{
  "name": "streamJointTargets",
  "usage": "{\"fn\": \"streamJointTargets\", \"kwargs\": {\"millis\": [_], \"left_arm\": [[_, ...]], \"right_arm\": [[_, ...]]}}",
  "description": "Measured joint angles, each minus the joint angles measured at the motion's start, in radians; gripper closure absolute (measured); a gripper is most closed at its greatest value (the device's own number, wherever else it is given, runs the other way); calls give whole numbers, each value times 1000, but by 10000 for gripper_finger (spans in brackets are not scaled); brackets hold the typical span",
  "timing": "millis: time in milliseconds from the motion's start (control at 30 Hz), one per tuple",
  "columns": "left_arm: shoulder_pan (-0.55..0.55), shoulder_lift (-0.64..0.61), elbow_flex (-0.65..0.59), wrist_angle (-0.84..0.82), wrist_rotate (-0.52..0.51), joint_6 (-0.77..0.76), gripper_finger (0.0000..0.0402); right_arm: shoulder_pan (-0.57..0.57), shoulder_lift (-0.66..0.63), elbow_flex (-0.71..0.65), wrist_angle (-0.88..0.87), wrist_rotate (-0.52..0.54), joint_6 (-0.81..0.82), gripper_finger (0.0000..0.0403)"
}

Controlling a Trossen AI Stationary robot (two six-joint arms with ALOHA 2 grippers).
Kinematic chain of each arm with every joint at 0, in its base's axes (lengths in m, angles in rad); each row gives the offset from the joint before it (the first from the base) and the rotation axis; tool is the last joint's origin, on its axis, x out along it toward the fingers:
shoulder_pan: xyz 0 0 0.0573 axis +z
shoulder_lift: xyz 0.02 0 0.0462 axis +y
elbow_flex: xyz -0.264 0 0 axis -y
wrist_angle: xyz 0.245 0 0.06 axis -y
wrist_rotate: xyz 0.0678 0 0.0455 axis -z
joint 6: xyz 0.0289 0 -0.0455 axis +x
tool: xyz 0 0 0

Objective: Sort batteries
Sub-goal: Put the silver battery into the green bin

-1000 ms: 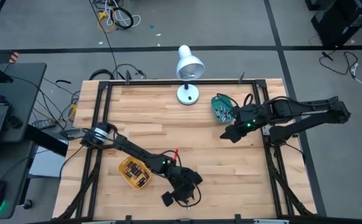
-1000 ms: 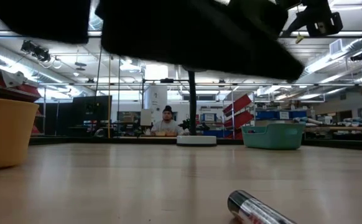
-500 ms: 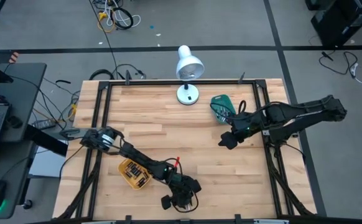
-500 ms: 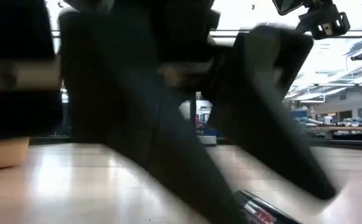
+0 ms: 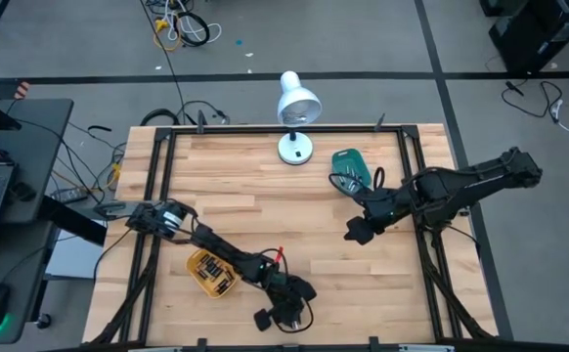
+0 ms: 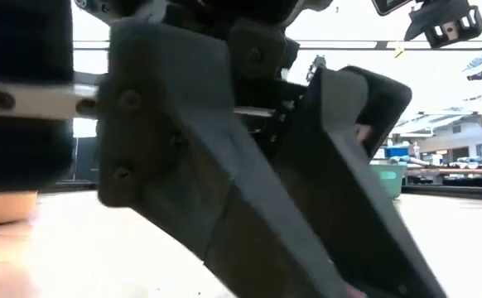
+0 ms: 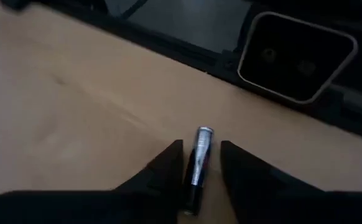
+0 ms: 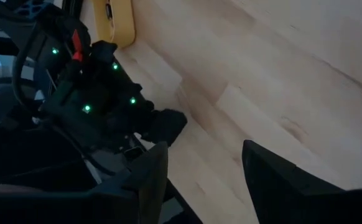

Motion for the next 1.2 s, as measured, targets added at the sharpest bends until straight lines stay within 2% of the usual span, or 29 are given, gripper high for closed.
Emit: {"fn": "streamJointTargets", "kwargs": {"millis": [100,200,333,467,667,933,1000,1200], "left_arm": [[14,1,0,-2,-9,-75,326],[31,1,0,-2,-30,-80,362],[55,1,0,7,-76,-86,362],[84,-15,-5,34,-141,-202,361],[154,-90,-7,42,-235,-239,357],[272,-193,-5,45,-277,-338,357],[291,-223,-5,45,-291,-342,357],[349,-321,-5,53,-421,-323,357]], "right_arm": [[16,0,0,-1,22,25,212],[34,0,0,-2,52,27,213],[72,1,0,-16,67,21,213],[111,1,0,-102,75,67,213],[163,0,0,-191,186,132,213],[207,1,0,-56,262,103,213],[214,1,0,-16,304,123,213],[205,1,0,53,482,199,213]]}}
